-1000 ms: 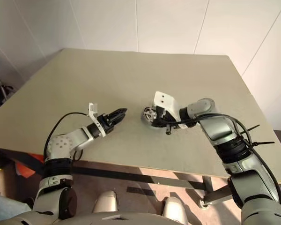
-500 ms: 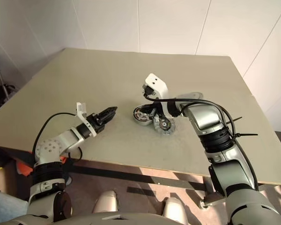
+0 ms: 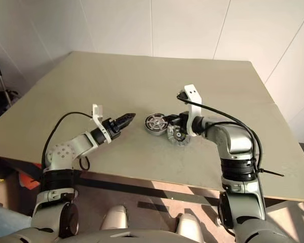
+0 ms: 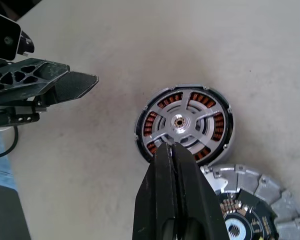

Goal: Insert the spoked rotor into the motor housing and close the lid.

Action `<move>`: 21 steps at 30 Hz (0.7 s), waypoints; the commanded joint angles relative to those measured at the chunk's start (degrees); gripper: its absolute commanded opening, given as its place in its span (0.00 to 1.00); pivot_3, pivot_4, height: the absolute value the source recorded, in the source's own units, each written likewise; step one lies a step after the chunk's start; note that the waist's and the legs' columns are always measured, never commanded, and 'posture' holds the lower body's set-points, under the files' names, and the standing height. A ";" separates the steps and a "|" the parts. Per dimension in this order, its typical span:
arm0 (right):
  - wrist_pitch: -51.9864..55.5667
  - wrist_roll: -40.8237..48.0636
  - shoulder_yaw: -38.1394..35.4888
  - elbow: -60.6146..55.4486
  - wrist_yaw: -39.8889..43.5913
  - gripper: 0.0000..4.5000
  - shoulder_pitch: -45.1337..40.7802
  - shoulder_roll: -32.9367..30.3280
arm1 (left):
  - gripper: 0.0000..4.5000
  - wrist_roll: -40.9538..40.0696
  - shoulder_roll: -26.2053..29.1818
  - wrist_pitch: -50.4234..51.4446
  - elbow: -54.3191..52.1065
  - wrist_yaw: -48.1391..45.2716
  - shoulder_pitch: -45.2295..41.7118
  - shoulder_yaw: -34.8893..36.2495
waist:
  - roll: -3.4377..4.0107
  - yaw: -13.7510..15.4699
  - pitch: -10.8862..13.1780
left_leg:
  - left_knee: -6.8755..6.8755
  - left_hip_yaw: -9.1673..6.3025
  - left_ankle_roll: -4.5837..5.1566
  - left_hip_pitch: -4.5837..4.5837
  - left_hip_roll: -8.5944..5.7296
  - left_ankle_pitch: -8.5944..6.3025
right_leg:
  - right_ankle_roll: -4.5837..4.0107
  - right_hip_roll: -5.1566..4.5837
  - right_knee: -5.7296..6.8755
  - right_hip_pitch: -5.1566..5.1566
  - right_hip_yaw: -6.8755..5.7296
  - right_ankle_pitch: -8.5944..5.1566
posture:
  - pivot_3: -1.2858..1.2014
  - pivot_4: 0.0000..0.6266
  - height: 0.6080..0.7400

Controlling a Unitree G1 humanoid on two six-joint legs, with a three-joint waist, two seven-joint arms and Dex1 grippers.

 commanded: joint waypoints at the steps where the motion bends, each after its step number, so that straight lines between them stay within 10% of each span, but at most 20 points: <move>1: 8.06 7.62 -9.64 -7.51 -0.40 0.13 0.65 0.86 | 0.61 5.50 3.19 -5.39 1.10 -6.08 -4.24 -4.43 | 0.02 0.22 -0.01 | -0.06 0.00 -0.03 0.03 -0.01 0.02 | 0.00 0.01 -0.01 -0.01 0.01 0.00 | 0.52 0.00 1.00; 5: 14.96 8.19 -16.54 -6.19 -4.50 0.41 3.34 3.16 | 0.61 15.72 5.56 -15.07 6.50 -11.44 -8.61 -11.87 | 0.05 0.63 -0.06 | -0.31 0.02 -0.24 0.29 -0.02 0.15 | 0.02 0.09 0.01 0.04 0.11 0.00 | 0.52 0.00 1.00; 21: 19.16 12.64 -31.44 1.40 -14.88 0.41 8.97 9.54 | 0.61 27.01 4.41 -22.69 11.00 -18.41 -8.22 -18.91 | 0.19 0.99 -0.11 | -0.43 0.04 -0.39 0.22 -0.06 0.24 | 0.03 0.06 0.03 -0.11 0.14 -0.01 | 0.52 0.00 1.00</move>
